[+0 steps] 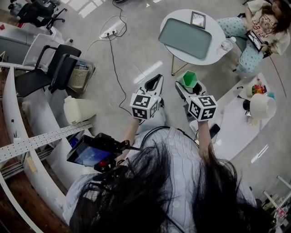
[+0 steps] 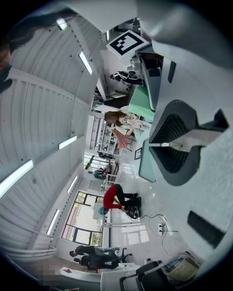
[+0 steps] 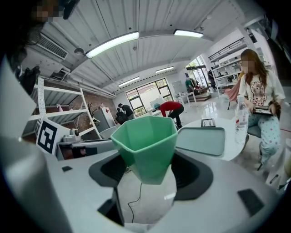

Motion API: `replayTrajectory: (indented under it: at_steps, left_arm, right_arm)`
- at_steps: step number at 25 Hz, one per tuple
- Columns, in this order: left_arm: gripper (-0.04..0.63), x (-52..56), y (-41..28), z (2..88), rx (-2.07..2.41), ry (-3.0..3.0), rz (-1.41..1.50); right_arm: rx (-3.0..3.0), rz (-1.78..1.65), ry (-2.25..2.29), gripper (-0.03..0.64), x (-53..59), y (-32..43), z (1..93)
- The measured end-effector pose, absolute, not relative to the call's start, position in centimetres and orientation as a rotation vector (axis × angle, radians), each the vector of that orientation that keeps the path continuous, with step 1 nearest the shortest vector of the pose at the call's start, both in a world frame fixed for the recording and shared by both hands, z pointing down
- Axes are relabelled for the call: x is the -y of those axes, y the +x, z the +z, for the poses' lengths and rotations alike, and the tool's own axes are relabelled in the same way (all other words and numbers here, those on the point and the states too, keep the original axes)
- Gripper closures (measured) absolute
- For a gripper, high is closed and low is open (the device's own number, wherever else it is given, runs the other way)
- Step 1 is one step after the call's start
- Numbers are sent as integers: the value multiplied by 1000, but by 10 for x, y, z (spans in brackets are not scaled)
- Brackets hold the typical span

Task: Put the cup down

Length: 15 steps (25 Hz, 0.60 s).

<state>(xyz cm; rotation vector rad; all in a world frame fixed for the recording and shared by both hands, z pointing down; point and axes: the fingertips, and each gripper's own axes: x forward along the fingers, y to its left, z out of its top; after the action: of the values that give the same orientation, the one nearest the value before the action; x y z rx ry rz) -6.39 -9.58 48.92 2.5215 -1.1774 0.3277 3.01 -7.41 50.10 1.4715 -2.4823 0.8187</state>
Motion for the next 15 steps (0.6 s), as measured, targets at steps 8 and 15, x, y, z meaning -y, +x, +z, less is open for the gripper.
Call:
replayTrajectory:
  at_steps: [8, 15]
  left_arm:
    - [566, 141, -74, 488, 1126, 2543, 319]
    - [567, 174, -80, 492, 1072, 2560, 324]
  right_arm:
    - [2462, 808, 1489, 299, 112, 11, 498]
    - [2433, 823, 1520, 299, 140, 0, 502]
